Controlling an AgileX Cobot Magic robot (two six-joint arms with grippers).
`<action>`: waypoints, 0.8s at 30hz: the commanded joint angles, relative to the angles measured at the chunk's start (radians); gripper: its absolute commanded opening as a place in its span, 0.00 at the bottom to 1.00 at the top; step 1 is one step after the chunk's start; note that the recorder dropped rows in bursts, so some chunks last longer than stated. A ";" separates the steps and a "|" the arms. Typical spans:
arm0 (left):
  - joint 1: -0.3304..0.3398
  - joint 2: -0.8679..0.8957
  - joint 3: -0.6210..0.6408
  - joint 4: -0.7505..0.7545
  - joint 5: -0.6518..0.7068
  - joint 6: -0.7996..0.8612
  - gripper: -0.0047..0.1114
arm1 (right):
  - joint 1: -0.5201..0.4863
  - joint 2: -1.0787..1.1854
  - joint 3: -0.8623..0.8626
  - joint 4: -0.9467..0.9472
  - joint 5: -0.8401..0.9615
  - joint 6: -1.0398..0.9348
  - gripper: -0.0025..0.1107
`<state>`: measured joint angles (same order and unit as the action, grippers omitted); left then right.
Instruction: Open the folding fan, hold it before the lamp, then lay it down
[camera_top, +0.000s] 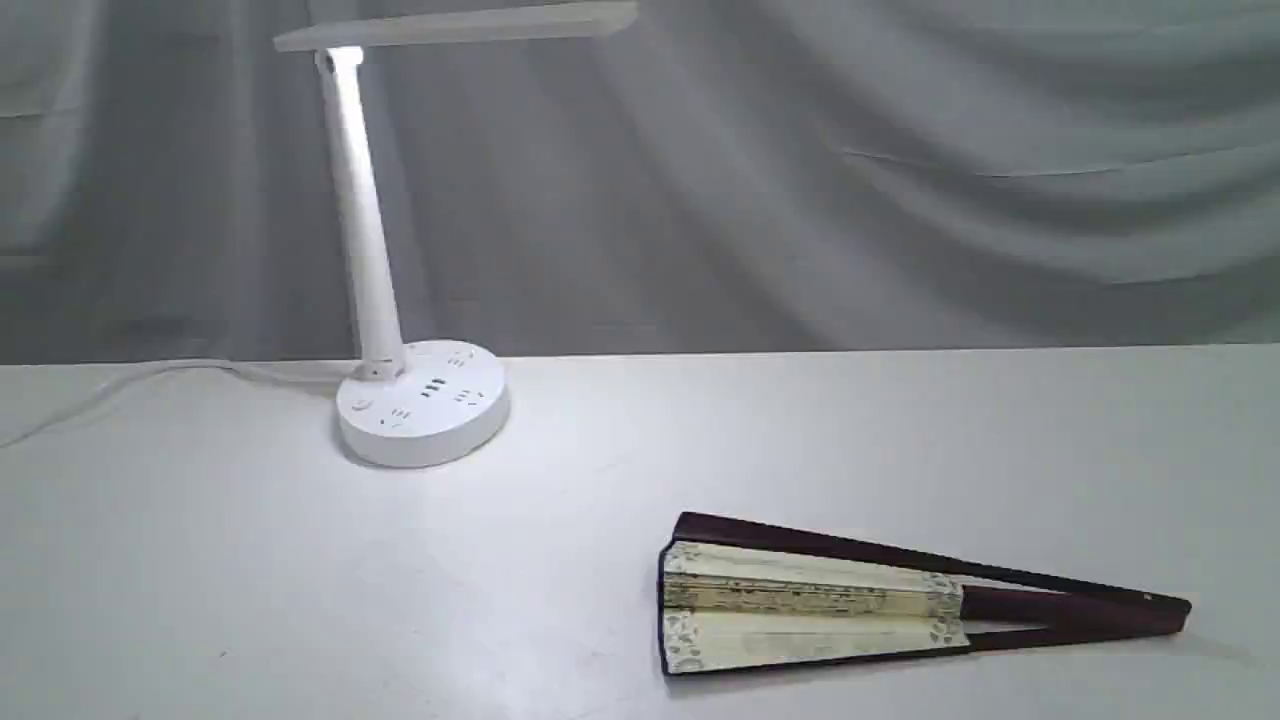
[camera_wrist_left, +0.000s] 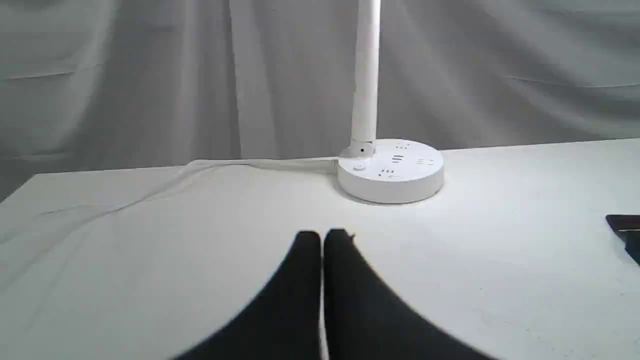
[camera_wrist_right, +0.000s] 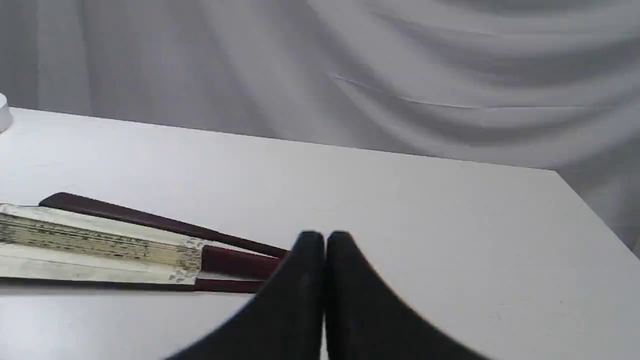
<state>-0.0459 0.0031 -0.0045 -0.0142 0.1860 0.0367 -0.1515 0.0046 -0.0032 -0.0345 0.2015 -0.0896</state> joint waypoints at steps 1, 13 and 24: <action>0.000 -0.003 0.004 -0.001 -0.003 0.000 0.04 | 0.002 -0.005 0.003 -0.008 -0.011 -0.003 0.02; 0.000 -0.003 0.004 -0.005 -0.017 -0.007 0.04 | 0.002 -0.005 0.003 -0.008 -0.031 -0.004 0.02; 0.000 -0.003 0.004 -0.094 -0.198 -0.097 0.04 | 0.002 -0.005 0.003 0.084 -0.240 -0.004 0.02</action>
<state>-0.0459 0.0031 -0.0045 -0.0691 0.0380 -0.0214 -0.1515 0.0046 -0.0032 0.0153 0.0150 -0.0896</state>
